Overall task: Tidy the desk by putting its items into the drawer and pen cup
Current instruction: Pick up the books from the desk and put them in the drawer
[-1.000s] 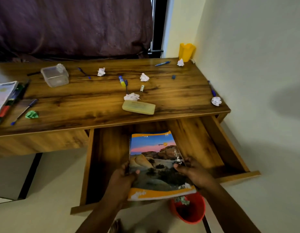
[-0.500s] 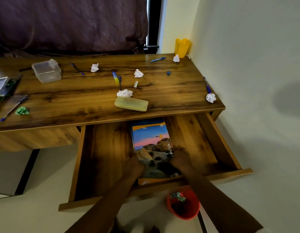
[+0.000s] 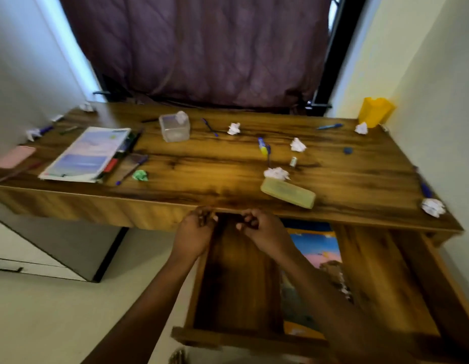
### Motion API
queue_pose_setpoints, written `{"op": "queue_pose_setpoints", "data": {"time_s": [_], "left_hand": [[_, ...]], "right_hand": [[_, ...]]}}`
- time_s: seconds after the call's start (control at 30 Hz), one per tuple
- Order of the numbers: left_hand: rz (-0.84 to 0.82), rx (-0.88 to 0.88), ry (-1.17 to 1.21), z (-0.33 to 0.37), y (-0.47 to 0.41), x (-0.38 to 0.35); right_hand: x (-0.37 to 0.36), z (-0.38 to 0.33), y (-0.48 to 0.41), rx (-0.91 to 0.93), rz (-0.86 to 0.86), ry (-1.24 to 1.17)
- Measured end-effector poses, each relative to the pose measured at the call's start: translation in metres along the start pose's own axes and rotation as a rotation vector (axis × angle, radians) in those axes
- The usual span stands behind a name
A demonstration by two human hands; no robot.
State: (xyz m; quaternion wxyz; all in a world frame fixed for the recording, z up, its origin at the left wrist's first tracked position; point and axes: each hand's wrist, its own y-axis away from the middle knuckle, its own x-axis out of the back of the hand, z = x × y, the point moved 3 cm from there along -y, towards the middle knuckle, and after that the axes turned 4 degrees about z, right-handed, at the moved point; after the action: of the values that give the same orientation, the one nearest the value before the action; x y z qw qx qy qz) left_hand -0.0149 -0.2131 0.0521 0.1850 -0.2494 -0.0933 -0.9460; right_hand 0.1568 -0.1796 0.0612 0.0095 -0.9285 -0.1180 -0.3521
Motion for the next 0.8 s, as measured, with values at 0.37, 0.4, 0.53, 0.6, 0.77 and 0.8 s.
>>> {"op": "queue_pose_setpoints", "data": {"time_s": [0.37,0.4,0.53,0.6,0.77,0.8], "left_hand": [[0.282,0.025,-0.204,-0.059,-0.177,0.211],[0.281,0.039,-0.227,-0.069,-0.193,0.223],[0.24,0.081,-0.4,-0.108,-0.259,0.265],[0.22,0.141,-0.473,-0.125,-0.287,0.279],[0.114,0.302,-0.605,-0.15,-0.323,0.295],[0.096,0.32,-0.587,-0.152,-0.327,0.296]], "right_hand": [[-0.168,-0.187,-0.163,0.097,-0.073,-0.04],[-0.183,-0.198,-0.176,0.093,-0.087,-0.055],[-0.236,-0.242,-0.223,0.075,-0.109,-0.077],[-0.259,-0.258,-0.241,0.059,-0.129,-0.036],[-0.311,-0.274,-0.272,-0.116,-0.199,0.041],[-0.32,-0.275,-0.275,-0.155,-0.21,0.022]]}}
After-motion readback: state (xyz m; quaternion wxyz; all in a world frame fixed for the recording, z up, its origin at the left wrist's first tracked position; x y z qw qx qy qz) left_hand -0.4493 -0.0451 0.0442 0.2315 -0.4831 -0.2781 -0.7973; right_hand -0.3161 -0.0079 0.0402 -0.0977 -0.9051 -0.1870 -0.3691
